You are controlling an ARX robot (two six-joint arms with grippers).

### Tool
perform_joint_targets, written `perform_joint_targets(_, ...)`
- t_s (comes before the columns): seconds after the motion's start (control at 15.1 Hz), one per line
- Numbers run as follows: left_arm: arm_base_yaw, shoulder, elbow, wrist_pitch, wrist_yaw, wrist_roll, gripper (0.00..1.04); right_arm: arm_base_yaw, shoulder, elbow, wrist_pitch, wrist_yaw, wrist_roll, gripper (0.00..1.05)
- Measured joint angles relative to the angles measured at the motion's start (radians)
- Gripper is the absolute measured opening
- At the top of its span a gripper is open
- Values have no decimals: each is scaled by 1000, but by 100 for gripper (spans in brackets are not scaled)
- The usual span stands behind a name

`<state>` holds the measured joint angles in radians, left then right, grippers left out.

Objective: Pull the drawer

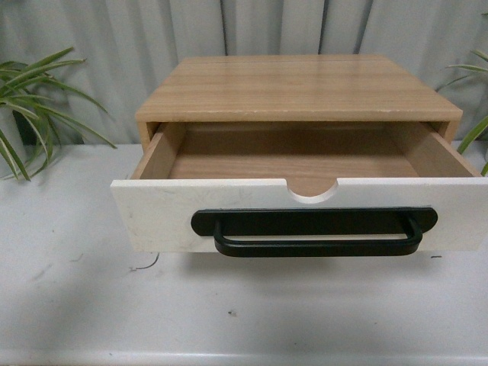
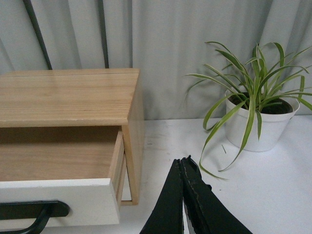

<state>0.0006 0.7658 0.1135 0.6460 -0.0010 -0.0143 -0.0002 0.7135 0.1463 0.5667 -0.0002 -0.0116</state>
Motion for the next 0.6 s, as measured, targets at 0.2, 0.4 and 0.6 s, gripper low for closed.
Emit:
perform_joint_targets(0.2,0,-111,-45,-71,0,0,2,0,-95,-53,-51,0,0,2)
perform_joint_targets(0.4,0,-204,-82,-104,0,0,2,0,-189,-85,-107,0,0,2)
perform_joint_targets(0.6,0,-288,-104,-176,0,0,2,0,-279,-110,-167,0,1,2)
